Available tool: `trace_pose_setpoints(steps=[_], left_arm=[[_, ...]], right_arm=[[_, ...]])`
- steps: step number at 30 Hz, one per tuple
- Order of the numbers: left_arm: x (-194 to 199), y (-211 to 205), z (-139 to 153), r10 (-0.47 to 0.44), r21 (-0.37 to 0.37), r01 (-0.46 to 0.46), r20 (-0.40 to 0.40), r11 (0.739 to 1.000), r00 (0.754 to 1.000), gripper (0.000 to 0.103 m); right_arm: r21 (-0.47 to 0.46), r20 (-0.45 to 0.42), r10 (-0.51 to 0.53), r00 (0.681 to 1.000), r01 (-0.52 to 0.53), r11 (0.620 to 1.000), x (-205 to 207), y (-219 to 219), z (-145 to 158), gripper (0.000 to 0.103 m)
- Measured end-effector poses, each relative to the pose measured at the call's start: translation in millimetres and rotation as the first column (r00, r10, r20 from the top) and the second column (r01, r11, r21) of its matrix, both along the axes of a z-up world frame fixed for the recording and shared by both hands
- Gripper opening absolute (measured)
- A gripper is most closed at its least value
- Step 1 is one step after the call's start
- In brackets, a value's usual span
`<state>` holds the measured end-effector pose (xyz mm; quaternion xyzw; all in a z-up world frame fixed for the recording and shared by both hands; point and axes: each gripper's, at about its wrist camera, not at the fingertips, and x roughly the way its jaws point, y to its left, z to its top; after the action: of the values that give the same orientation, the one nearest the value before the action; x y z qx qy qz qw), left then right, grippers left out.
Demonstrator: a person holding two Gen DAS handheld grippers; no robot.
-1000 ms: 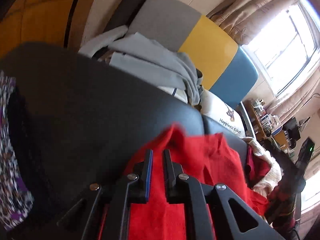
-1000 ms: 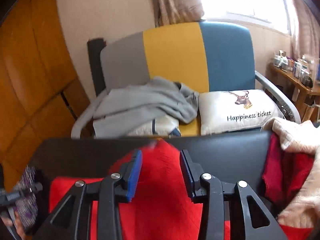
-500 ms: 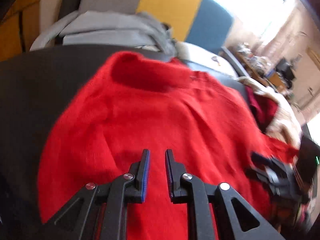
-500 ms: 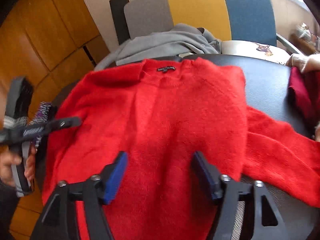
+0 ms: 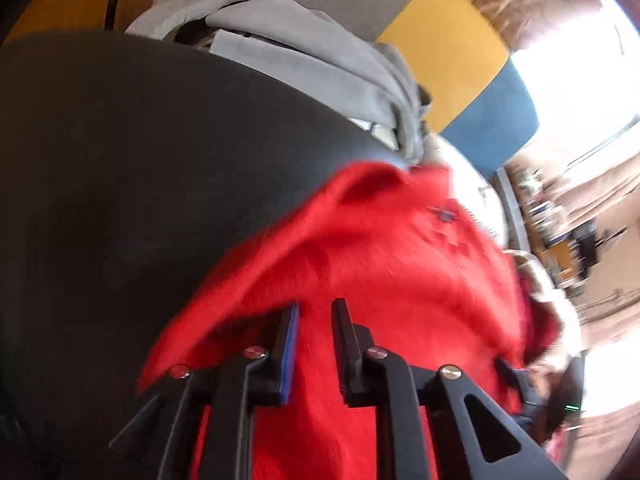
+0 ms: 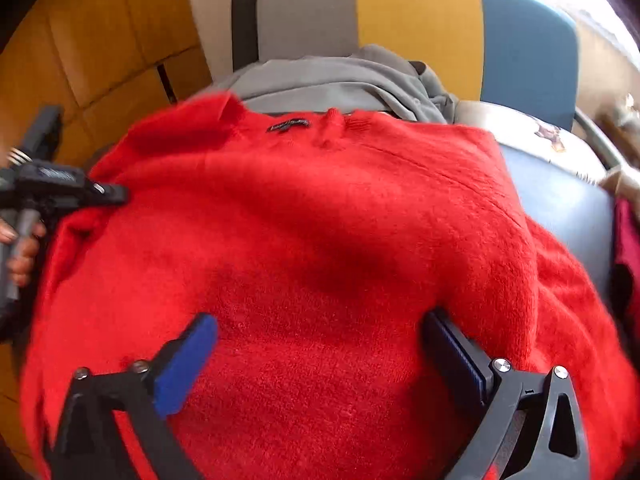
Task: Fold clothes
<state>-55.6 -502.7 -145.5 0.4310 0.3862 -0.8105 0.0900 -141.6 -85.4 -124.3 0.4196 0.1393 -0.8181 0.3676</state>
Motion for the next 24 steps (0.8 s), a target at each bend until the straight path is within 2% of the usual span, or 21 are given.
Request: trace_pose_setpoints(steps=[5,7,10,13,15,17,18,21,24], left_arm=[[64,52,29,-0.09,0.003,0.091,-0.118,0.996,0.989,0.017],[96,75,31,-0.126,-0.026,0.124,-0.117,0.992,0.985,0.018],[144,102,27,-0.143,-0.072,0.136,-0.093,0.988,0.985,0.018],[188,112,16,-0.093,-0.069,0.088,-0.072,0.994,0.993,0.019],[216,117,11,-0.025,-0.119,0.02,-0.046,0.993,0.999,0.02],[244,121,8,0.029,-0.107,-0.035,-0.058,0.994,0.998,0.022],[252,124,8,0.043,-0.122,-0.05,-0.059,0.991,0.997,0.025],[256,139,10,0.043,-0.283,-0.043,-0.006,0.958,0.999,0.029],[240,146,-3,0.032,-0.222,-0.026,0.026,0.975,0.999,0.031]], right_arm=[[0.04,-0.016,0.012,1.0,-0.012,0.999,7,-1,4,0.103],[0.036,-0.003,0.005,1.0,-0.005,0.999,14,6,13,0.102],[-0.028,-0.027,0.025,0.999,-0.026,0.999,42,26,43,0.101],[-0.086,-0.057,0.091,0.994,-0.096,0.992,90,57,72,0.102],[-0.073,-0.076,0.136,0.988,-0.142,0.987,121,74,79,0.102],[-0.037,-0.084,0.178,0.98,-0.182,0.983,153,94,77,0.102],[-0.011,-0.082,0.191,0.978,-0.192,0.981,172,104,72,0.102],[0.04,-0.079,0.202,0.976,-0.199,0.979,208,121,57,0.102],[0.028,-0.043,0.157,0.987,-0.156,0.987,213,128,43,0.102]])
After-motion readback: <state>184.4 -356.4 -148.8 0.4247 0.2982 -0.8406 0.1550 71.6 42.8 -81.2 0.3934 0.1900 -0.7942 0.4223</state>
